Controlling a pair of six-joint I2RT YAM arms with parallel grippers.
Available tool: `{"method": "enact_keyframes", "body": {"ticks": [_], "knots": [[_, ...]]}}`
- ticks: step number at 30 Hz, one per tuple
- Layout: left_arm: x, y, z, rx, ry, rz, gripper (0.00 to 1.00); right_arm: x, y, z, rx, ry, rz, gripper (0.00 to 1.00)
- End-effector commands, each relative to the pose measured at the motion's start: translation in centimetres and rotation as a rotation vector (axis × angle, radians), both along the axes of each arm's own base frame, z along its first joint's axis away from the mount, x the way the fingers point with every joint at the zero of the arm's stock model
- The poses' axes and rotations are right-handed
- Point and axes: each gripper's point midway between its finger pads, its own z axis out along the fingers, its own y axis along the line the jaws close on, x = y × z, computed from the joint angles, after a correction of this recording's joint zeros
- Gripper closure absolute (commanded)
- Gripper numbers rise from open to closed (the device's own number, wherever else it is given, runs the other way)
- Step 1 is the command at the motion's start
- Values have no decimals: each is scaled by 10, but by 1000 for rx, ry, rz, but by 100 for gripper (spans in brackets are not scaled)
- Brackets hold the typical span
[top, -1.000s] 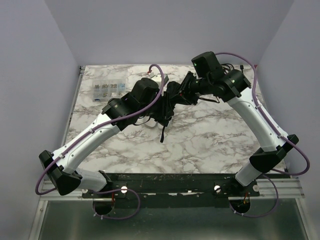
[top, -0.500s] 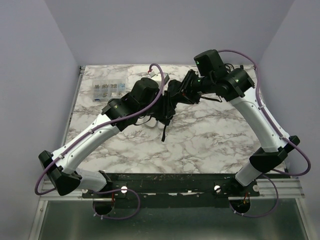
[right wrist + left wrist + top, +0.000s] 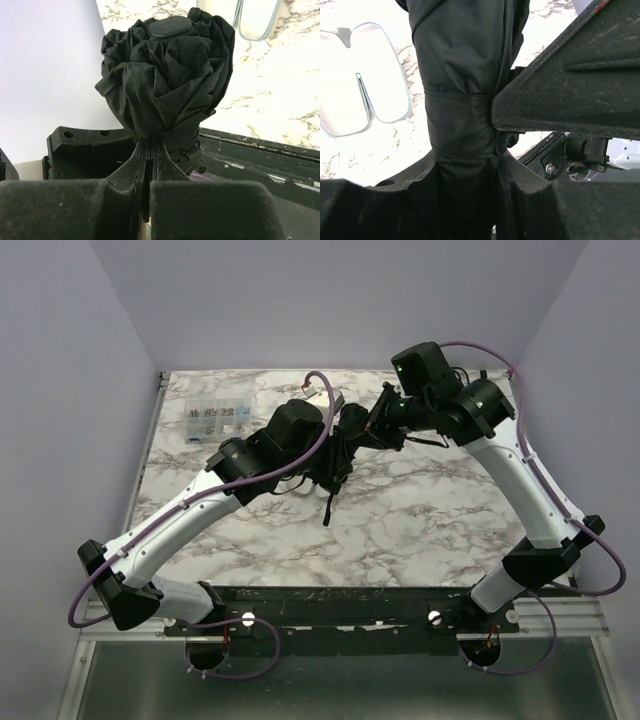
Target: Open the umbrella
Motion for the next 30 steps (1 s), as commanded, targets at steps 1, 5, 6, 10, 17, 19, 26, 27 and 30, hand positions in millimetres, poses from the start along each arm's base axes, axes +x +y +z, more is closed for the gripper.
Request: {"method": "enact_keyframes", "body": {"ticks": [1,5,6,10,17,19,26,27,30], "knots": [[1,10,55,-93,-95,31,100,-7,-32,-1,-86,-45,-63,99],[0,16,68,-178,-64,36,100,-14,-47,-3,-118,-57,-92,99],[0,19,72,-203,-59,40,100,-16,-51,-4,-121,-58,-98,99],[8,31,85,-296,-32,74,100,-21,-61,-2,-127,-67,-122,99],[18,41,89,-366,8,106,100,-26,-67,4,-112,-85,-133,99],[19,42,88,-375,19,114,100,-27,-68,7,-103,-92,-141,99],[26,52,91,-416,35,157,100,-34,-76,14,-83,-113,-163,99],[27,54,93,-418,32,159,100,-35,-78,15,-81,-115,-166,99],[31,59,97,-403,16,164,100,-37,-81,18,-77,-121,-176,99]]}}
